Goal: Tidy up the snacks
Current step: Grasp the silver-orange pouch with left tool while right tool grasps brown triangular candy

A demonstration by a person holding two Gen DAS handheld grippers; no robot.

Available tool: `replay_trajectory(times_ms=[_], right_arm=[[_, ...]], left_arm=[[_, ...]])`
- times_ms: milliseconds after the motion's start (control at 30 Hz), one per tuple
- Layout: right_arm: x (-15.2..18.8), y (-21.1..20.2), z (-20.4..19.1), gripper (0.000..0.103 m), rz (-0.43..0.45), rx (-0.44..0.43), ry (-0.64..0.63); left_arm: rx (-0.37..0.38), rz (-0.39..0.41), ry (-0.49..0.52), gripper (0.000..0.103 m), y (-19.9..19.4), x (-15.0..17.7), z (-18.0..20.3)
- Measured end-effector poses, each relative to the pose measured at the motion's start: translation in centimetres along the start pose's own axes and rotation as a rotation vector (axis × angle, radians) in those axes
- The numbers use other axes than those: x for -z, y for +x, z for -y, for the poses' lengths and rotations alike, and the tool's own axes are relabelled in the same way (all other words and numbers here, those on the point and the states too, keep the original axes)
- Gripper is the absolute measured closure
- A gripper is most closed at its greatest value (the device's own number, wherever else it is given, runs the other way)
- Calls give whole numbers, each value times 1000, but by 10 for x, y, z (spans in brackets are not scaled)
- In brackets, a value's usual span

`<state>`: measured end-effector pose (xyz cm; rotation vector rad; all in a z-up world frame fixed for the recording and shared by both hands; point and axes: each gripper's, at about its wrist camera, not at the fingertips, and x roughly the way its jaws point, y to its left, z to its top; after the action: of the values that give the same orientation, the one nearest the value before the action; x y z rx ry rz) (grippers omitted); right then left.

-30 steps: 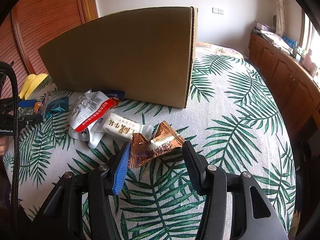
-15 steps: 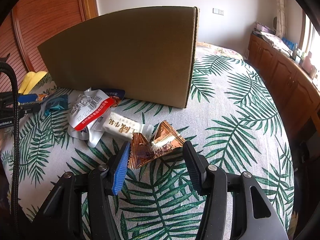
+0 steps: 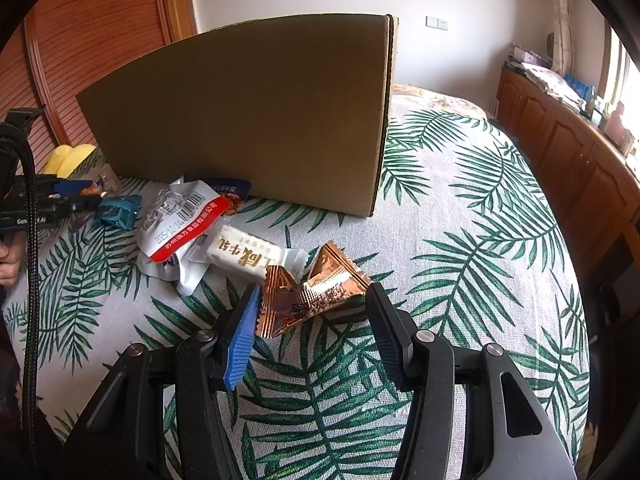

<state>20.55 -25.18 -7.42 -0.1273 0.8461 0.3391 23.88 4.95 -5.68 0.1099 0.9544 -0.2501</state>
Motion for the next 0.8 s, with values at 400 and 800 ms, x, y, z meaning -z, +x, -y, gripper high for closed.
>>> replay_trajectory(times_ms=[400,800], right_arm=[[2,-21,9,49,54,-8,45],[-16,-10,16,50,58,36,102]], left_arm=[[-43,79,-19,67,-23,24,2],[-18,130,-42,67,-41,33,5]])
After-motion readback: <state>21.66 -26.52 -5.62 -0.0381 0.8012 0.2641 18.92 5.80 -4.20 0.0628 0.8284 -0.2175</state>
